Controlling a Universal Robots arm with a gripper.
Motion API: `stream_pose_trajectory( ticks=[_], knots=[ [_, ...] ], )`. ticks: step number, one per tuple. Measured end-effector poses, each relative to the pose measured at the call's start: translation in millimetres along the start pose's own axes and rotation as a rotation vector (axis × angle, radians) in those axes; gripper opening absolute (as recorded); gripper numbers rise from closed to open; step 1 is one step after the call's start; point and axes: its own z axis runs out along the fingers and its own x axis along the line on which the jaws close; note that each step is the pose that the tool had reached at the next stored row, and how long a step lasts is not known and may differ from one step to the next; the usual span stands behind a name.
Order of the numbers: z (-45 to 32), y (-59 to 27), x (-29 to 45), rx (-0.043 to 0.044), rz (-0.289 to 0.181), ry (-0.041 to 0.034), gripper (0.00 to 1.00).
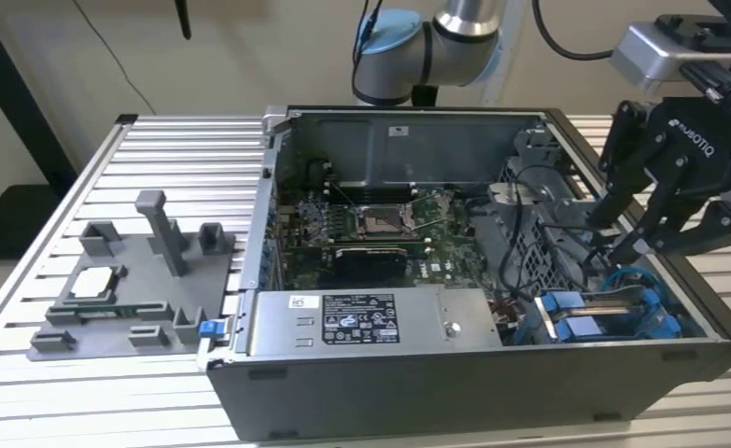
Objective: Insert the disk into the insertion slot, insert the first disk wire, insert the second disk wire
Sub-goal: 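Insert the disk into the insertion slot, then insert the first disk wire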
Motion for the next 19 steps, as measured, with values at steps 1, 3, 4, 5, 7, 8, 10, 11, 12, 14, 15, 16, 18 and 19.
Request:
stream_pose_trajectory(
  ticks=[1,3,4,5,7,8,10,11,12,14,15,16,18,19],
  knots=[
    [0.1,0.2,0.0,0.0162,-0.002,-0.0012,1.0],
    [0.7,1.3,0.1,0.0445,-0.006,-0.0023,1.0],
    [1.5,2.2,0.1,0.0551,-0.01,-0.0021,1.0],
    [2.6,3.5,0.0,0.0634,-0.012,-0.0022,1.0],
    [4.8,6.3,-0.7,0.0773,-0.015,-0.0021,1.0],
    [6.0,7.5,-1.3,0.0833,-0.017,-0.0023,1.0],
    [8.1,9.4,-2.8,0.0945,-0.02,-0.0026,1.0],
    [9.2,10.3,-3.6,0.1002,-0.022,-0.0027,1.0],
    [10.2,11.3,-4.5,0.1047,-0.024,-0.0033,1.0],
    [11.7,12.9,-6.8,0.1119,-0.026,-0.006,1.0],
    [12.3,13.5,-7.7,0.1152,-0.027,-0.0081,1.0],
    [12.9,13.9,-8.3,0.119,-0.027,-0.0102,1.0],
    [13.3,13.8,-8.5,0.1227,-0.029,-0.0133,1.0],
    [13.3,13.9,-8.5,0.1227,-0.03,-0.0133,1.0]
  ],
)
